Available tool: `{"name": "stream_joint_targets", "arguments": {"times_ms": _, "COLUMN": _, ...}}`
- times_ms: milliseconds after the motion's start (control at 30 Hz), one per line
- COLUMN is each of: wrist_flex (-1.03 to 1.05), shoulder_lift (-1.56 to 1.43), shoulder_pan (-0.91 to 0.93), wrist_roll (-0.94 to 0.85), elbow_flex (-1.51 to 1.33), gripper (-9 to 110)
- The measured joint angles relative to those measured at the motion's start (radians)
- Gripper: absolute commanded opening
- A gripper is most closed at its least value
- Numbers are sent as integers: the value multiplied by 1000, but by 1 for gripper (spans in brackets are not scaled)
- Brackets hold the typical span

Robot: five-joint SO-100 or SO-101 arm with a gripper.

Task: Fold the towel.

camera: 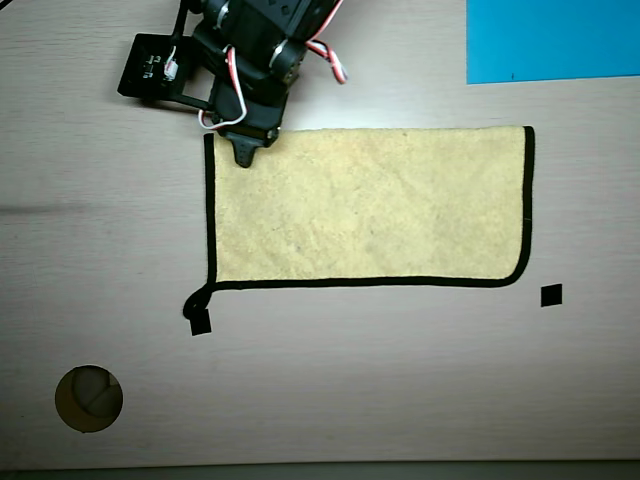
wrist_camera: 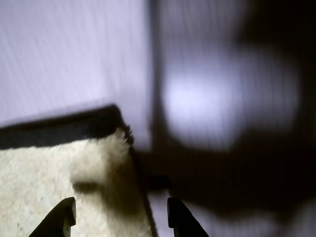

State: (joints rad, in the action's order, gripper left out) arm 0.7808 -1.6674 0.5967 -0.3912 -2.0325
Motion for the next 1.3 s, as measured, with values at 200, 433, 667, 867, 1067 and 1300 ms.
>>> {"name": "stream_joint_targets", "arguments": {"times_ms": 200, "wrist_flex": -138, "shoulder_lift": 20, "shoulder_pan": 29, "wrist_roll": 0, "elbow_flex": -26, "gripper": 22}}
{"name": "stream_joint_targets", "arguments": {"times_ms": 433, "wrist_flex": -210, "shoulder_lift": 43, "shoulder_pan": 32, "wrist_roll": 18, "elbow_flex": -43, "gripper": 21}}
{"name": "stream_joint_targets", "arguments": {"times_ms": 667, "wrist_flex": -313, "shoulder_lift": 64, "shoulder_pan": 18, "wrist_roll": 94, "elbow_flex": -63, "gripper": 16}}
{"name": "stream_joint_targets", "arguments": {"times_ms": 867, "wrist_flex": -321, "shoulder_lift": 67, "shoulder_pan": -20, "wrist_roll": 98, "elbow_flex": -63, "gripper": 12}}
{"name": "stream_joint_targets", "arguments": {"times_ms": 1067, "wrist_flex": -321, "shoulder_lift": 67, "shoulder_pan": -34, "wrist_roll": -6, "elbow_flex": -63, "gripper": 7}}
{"name": "stream_joint_targets", "arguments": {"times_ms": 1300, "wrist_flex": -336, "shoulder_lift": 67, "shoulder_pan": -34, "wrist_roll": -170, "elbow_flex": -64, "gripper": 4}}
